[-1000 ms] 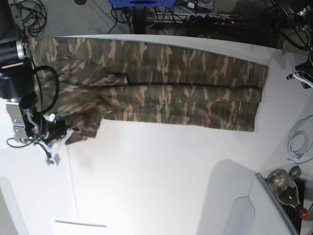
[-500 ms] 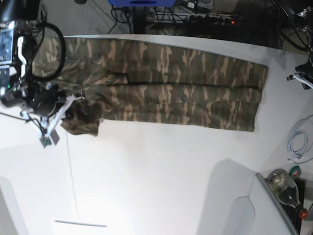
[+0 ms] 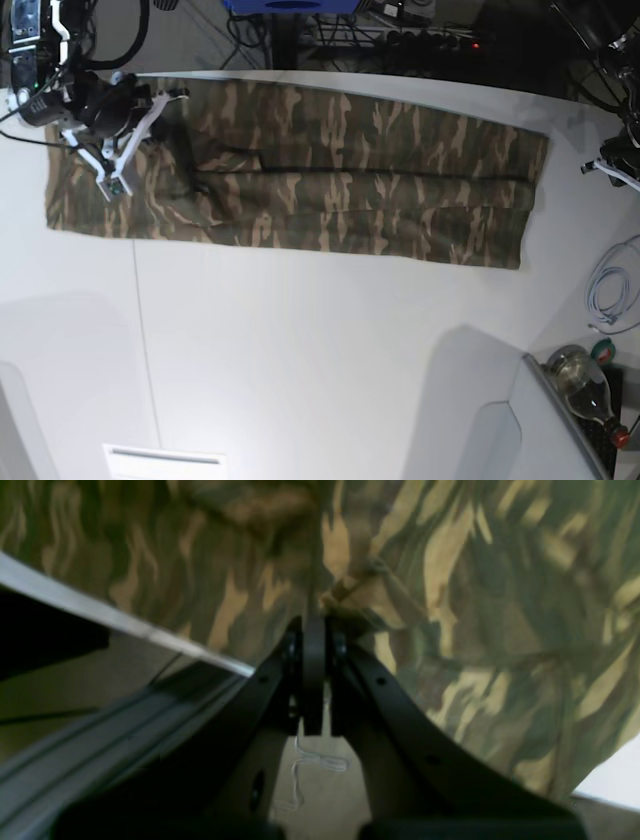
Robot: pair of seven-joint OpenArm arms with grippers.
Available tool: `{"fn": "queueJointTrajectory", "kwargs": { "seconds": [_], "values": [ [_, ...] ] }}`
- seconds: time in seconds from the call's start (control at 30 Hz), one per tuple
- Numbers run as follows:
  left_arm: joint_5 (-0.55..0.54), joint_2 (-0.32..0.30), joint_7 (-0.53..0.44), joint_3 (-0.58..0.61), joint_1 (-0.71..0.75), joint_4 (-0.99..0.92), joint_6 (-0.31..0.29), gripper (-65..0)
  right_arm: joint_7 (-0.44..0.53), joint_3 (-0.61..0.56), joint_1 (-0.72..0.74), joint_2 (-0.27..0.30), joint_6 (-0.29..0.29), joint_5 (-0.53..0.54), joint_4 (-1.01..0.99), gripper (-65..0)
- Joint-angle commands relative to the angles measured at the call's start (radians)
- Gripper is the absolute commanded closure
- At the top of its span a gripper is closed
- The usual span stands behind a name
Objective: Layout the t-shirt on the table in an organized manner, then fold the t-shirt properly
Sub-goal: 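Grasp the folded strip's ends with both grippers and pull it straight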
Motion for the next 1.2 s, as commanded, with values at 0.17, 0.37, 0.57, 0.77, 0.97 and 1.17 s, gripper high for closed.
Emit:
{"fn": "queueJointTrajectory", "kwargs": {
  "seconds": [0.17,0.37,0.57,0.77,0.97,1.17],
  "values": [
    [-0.003,-0.030,-0.019,-0.003,-0.006,0.014,0.006,0.0,0.047,0.005,-0.008,-0.007,0.002,0.003,-0.034,-0.9],
    [-0.003,-0.030,-0.019,0.014,0.004,0.025,0.006,0.0,-0.055,0.010,-0.003,-0.055,0.002,0.001,-0.051,-22.4],
    [-0.014,0.004,-0.019,0.244,0.065,0.112,0.006,0.0,0.133,0.152,-0.014,-0.059,0.002,0.000,-0.017,-23.0],
    [-0.003,0.096,-0.091,0.368,0.027,0.056,0.011,0.0,0.238,0.224,0.116,0.002,0.002,-0.002,-0.310,-0.6],
    [-0.003,0.104,-0.118,0.489,0.005,-0.052,0.012,0.0,0.318,0.224,0.202,0.065,0.002,-0.002,-0.551,-0.5],
    [-0.004,0.138,-0.127,0.607,-0.049,-0.195,0.012,0.0,0.392,0.221,0.320,0.139,0.002,-0.002,-0.792,-0.5]
  ]
}}
